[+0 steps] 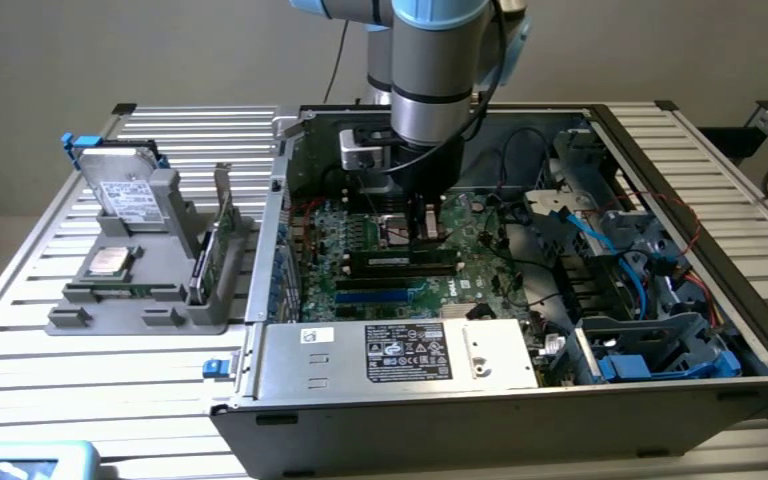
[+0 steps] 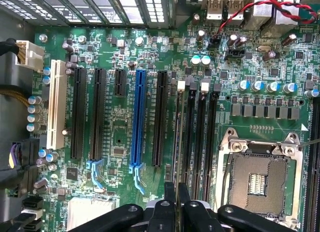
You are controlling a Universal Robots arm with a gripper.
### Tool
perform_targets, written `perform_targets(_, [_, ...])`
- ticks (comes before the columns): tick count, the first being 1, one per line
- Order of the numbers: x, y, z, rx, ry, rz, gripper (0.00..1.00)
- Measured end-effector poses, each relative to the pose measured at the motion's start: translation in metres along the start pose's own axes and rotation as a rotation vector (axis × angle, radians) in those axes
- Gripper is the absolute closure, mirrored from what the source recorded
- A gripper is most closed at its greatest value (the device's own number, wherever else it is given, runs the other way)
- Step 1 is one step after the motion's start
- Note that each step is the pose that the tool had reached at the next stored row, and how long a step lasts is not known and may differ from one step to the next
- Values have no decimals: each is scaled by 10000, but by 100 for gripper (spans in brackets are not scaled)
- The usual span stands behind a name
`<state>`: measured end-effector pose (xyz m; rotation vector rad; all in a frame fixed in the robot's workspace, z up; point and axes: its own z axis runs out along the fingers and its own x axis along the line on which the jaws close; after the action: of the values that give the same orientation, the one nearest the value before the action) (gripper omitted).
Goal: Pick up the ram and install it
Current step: 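Insert the ram into the slot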
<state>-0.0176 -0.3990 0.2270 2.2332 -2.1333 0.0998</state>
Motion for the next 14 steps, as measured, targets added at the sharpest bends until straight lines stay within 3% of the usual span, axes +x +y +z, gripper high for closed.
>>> perform_targets(3, [1,0,0,4,1,-1,86])
perform_targets(14, [-6,8,18,137,15,11,86])
